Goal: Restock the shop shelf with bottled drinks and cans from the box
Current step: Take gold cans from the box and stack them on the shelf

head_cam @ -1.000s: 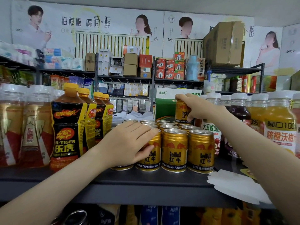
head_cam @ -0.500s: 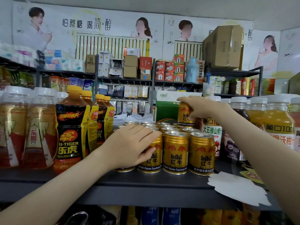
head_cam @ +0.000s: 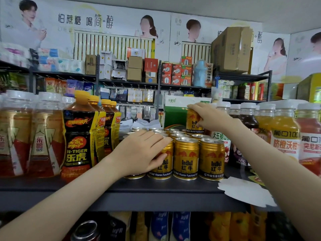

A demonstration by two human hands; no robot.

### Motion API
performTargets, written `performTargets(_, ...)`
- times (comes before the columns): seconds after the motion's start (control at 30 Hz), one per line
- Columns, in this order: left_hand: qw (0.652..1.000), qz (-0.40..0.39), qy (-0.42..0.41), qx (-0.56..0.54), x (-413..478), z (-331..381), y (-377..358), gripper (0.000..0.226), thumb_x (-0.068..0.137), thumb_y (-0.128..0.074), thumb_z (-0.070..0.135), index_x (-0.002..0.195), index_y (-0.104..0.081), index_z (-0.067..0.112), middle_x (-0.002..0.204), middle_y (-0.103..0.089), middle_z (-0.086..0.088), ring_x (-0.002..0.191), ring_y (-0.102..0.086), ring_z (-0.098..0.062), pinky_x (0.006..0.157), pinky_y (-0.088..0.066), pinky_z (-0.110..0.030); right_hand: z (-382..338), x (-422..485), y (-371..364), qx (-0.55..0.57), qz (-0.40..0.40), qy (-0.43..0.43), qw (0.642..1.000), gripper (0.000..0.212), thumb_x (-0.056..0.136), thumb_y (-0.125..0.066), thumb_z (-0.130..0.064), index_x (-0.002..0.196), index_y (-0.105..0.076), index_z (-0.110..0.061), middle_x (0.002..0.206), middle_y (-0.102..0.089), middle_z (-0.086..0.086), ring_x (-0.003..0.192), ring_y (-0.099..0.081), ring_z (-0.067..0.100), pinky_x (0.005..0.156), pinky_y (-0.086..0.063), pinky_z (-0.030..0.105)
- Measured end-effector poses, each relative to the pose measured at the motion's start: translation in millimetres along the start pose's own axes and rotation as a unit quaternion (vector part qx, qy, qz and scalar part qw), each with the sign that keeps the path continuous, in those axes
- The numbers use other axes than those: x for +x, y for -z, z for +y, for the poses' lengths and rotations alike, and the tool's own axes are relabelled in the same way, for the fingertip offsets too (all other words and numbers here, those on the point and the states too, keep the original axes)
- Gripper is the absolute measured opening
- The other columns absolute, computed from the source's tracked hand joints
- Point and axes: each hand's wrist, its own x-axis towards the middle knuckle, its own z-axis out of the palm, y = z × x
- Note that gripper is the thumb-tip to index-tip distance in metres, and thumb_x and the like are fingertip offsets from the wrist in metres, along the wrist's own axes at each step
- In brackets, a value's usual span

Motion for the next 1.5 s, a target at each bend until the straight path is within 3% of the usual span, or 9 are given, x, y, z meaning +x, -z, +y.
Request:
performTargets(0.13,1.000,-0.012,0.002,-0.008,1,0,0,0.037,0.091,-0.050,0.033,0.114,-0.066,0.009,0.098,-0.068,-0.004,0.083,-0.064,-0.019,0.070,-0.053,-0.030,-12,-23,2,0.080,0.031,-0.028,0.996,0.067,0.091,-0.061,-0.021,0.148,-0.027,-0.018,0.149,-0.035,0.005,0.132,-0.038,0.024,0.107,-0.036,0.041)
performTargets(0.33,0.997,-0.034,0.053,-0.037,0,7,11,0.043,0.091,-0.045,0.037,0.118,-0.062,0.010,0.105,-0.068,-0.005,0.092,-0.065,-0.021,0.078,-0.054,-0.033,-36,-65,13,0.144,0.086,-0.061,0.984,0.055,0.093,-0.058,-0.024,0.143,-0.037,-0.016,0.139,-0.044,0.008,0.124,-0.045,0.024,0.104,-0.038,0.038)
performTargets(0.63,0.952,-0.008,0.285,-0.107,-51,83,86,0.045,0.093,-0.047,0.033,0.127,-0.054,0.004,0.119,-0.061,-0.011,0.105,-0.060,-0.026,0.085,-0.048,-0.034,-149,-159,10,0.214,0.188,0.089,0.955,0.040,0.094,-0.055,-0.016,0.131,-0.047,-0.007,0.129,-0.048,0.008,0.123,-0.042,0.019,0.097,-0.024,0.013)
performTargets(0.7,0.919,0.013,0.357,-0.168,-81,106,115,0.043,0.096,-0.052,0.031,0.132,-0.049,0.008,0.125,-0.057,-0.006,0.112,-0.054,-0.017,0.089,-0.043,-0.023,-185,-185,2,0.253,0.183,0.137,0.940,0.039,0.094,-0.055,-0.015,0.131,-0.047,-0.006,0.130,-0.048,0.008,0.123,-0.042,0.019,0.099,-0.024,0.013)
performTargets(0.8,0.877,0.004,0.451,-0.166,-133,144,158,0.044,0.096,-0.053,0.030,0.136,-0.045,0.012,0.128,-0.054,-0.001,0.113,-0.051,-0.009,0.089,-0.038,-0.014,-240,-224,-20,0.327,0.127,0.185,0.918,0.041,0.095,-0.054,-0.018,0.134,-0.046,-0.009,0.134,-0.046,0.005,0.127,-0.038,0.016,0.104,-0.029,0.020)
performTargets(0.93,0.818,-0.120,0.550,-0.123,-223,197,208,0.050,0.097,-0.049,0.034,0.143,-0.038,0.016,0.141,-0.045,0.001,0.126,-0.044,-0.011,0.096,-0.039,-0.021,-321,-274,-60,0.396,0.031,0.229,0.888,0.042,0.095,-0.054,-0.020,0.136,-0.045,-0.011,0.136,-0.045,0.004,0.129,-0.038,0.015,0.102,-0.033,0.022)
performTargets(1.07,0.749,-0.198,0.628,-0.070,-316,246,265,0.048,0.095,-0.052,0.031,0.138,-0.043,0.011,0.133,-0.051,-0.006,0.121,-0.051,-0.022,0.092,-0.048,-0.036,-412,-317,-93,0.432,-0.084,0.267,0.857,0.043,0.096,-0.052,-0.021,0.137,-0.042,-0.012,0.138,-0.042,0.003,0.131,-0.036,0.018,0.105,-0.032,0.027)
performTargets(1.17,0.687,-0.266,0.676,-0.023,-376,273,310,0.051,0.095,-0.052,0.030,0.141,-0.039,0.012,0.136,-0.049,-0.005,0.122,-0.049,-0.021,0.094,-0.046,-0.035,-484,-344,-111,0.431,-0.154,0.305,0.835,0.046,0.097,-0.050,-0.022,0.141,-0.037,-0.014,0.142,-0.036,0.000,0.135,-0.030,0.017,0.105,-0.031,0.026)
performTargets(1.5,0.501,-0.345,0.793,0.034,-588,280,461,0.051,0.097,-0.048,0.033,0.143,-0.033,0.018,0.138,-0.046,-0.003,0.116,-0.052,-0.021,0.086,-0.048,-0.034,-755,-380,-151,0.411,-0.309,0.405,0.756,0.053,0.098,-0.047,-0.027,0.147,-0.027,-0.019,0.147,-0.030,-0.001,0.136,-0.029,0.017,0.099,-0.039,0.030)
